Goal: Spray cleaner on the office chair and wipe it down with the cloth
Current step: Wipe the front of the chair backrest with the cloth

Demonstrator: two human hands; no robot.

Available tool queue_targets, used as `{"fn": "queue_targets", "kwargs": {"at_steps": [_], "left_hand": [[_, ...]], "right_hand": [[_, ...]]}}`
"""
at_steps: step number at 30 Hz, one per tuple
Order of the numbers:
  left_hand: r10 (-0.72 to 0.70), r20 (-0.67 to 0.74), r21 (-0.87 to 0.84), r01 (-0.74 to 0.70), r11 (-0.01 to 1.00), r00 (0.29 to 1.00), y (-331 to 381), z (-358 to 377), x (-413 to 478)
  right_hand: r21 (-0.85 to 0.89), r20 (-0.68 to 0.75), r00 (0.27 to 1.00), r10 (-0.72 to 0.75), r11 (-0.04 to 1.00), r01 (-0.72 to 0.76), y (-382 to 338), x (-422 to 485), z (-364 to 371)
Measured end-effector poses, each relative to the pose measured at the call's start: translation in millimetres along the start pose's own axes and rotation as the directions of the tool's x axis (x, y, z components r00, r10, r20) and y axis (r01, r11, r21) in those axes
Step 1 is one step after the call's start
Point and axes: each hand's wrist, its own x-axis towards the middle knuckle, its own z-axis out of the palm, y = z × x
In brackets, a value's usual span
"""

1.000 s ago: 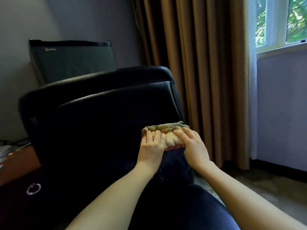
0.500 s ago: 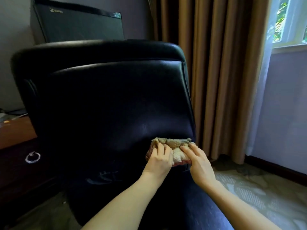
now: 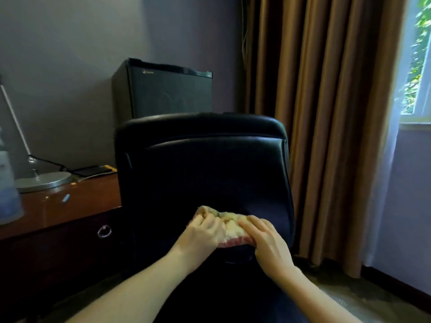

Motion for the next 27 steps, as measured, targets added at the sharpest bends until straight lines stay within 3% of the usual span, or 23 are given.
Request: {"fn": "queue_targets", "kwargs": {"at_steps": [6, 10, 12, 15, 20, 27], "left_hand": [[-0.216, -0.164, 0.101, 0.234, 0.967, 0.963, -136, -71, -11], [-0.325, -0.140, 0.069, 0.337, 0.939, 0.935, -186, -78, -30], [-0.393, -0.105, 0.025, 0.397, 0.917, 0.914, -187, -64, -44], [-0.500, -0.086, -0.098, 0.492, 0.865, 0.862, -167, -33, -61], [-0.587, -0.117, -0.257, 0.546, 0.797, 0.801, -134, -9, -66], [-0.634, -0.105, -0.314, 0.579, 0.752, 0.766, -90, 12, -72]], "right_hand": [[-0.042, -0.144, 0.971, -0.189, 0.982, 0.185, -91, 98, -63], [-0.054, -0.159, 0.951, -0.267, 0.964, 0.261, -130, 138, -68], [-0.072, -0.083, 0.956, -0.283, 0.958, 0.277, -140, 144, -52], [0.030, 0.084, 0.980, -0.180, 0.984, 0.178, -142, 135, -17], [0.077, 0.039, 0.988, -0.149, 0.986, 0.146, -128, 113, 8], [0.075, -0.033, 0.992, -0.121, 0.990, 0.123, -107, 83, 39]]}}
